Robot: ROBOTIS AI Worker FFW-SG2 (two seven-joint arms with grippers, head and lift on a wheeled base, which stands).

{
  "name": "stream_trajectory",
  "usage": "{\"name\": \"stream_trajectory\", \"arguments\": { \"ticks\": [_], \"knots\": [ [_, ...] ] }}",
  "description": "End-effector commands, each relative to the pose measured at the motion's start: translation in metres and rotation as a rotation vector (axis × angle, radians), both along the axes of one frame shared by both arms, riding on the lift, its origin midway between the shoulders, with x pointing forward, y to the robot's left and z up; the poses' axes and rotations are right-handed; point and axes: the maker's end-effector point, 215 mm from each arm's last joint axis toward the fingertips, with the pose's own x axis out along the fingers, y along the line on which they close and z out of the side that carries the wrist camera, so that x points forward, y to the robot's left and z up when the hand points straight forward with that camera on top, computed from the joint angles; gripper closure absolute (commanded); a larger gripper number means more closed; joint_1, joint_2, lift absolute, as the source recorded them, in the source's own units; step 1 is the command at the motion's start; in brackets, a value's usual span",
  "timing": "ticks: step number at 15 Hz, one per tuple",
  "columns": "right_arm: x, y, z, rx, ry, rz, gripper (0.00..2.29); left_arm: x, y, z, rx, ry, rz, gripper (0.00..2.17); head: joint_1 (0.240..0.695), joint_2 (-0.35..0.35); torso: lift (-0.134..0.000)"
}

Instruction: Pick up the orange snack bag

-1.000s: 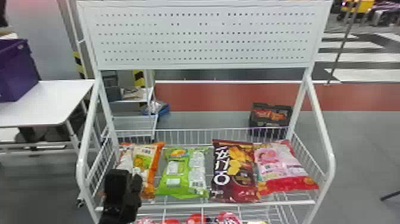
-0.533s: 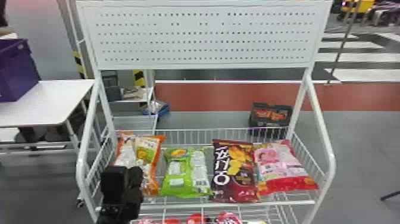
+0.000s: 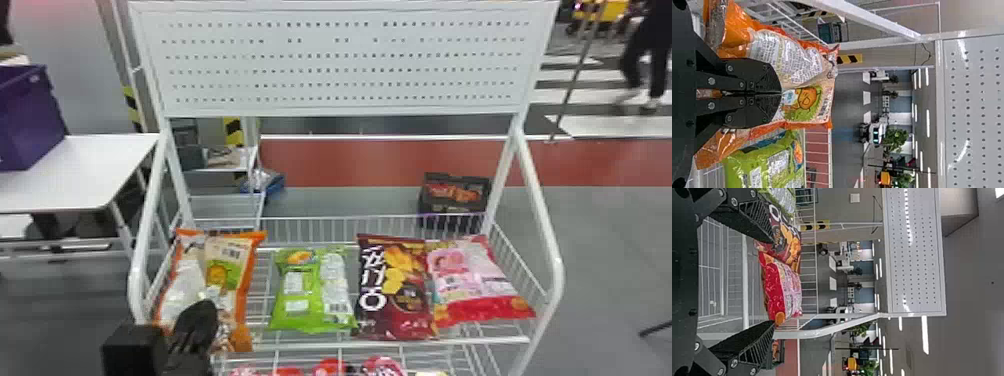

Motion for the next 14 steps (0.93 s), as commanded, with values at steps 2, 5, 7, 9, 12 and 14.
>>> {"name": "stream_trajectory", "arguments": {
  "ticks": [2, 5, 7, 9, 12, 14],
  "knots": [
    [0.001, 0.002, 0.0, 0.001, -0.002, 0.003, 0.17, -0.038, 0.008, 0.001, -0.012, -0.017, -0.001, 1.09, 0.499, 0.0, 0.0],
    [0.0, 0.001, 0.0, 0.002, 0.0, 0.002, 0.17, -0.067, 0.021, 0.009, -0.039, -0.062, 0.011, 1.09, 0.499, 0.0, 0.0],
    [0.0, 0.002, -0.001, 0.0, 0.002, 0.004, 0.17, -0.083, 0.025, 0.01, -0.048, -0.064, 0.014, 1.09, 0.499, 0.0, 0.0],
    [0.0, 0.002, -0.001, 0.0, 0.002, 0.004, 0.17, -0.102, 0.026, 0.016, -0.059, -0.084, 0.003, 1.09, 0.499, 0.0, 0.0],
    [-0.001, 0.002, 0.0, 0.001, 0.002, 0.004, 0.17, -0.124, 0.037, 0.025, -0.064, -0.122, 0.013, 1.09, 0.499, 0.0, 0.0],
    [-0.001, 0.002, -0.001, 0.001, 0.005, 0.003, 0.17, -0.138, 0.036, 0.028, -0.073, -0.137, 0.009, 1.09, 0.499, 0.0, 0.0]
  ]
}}
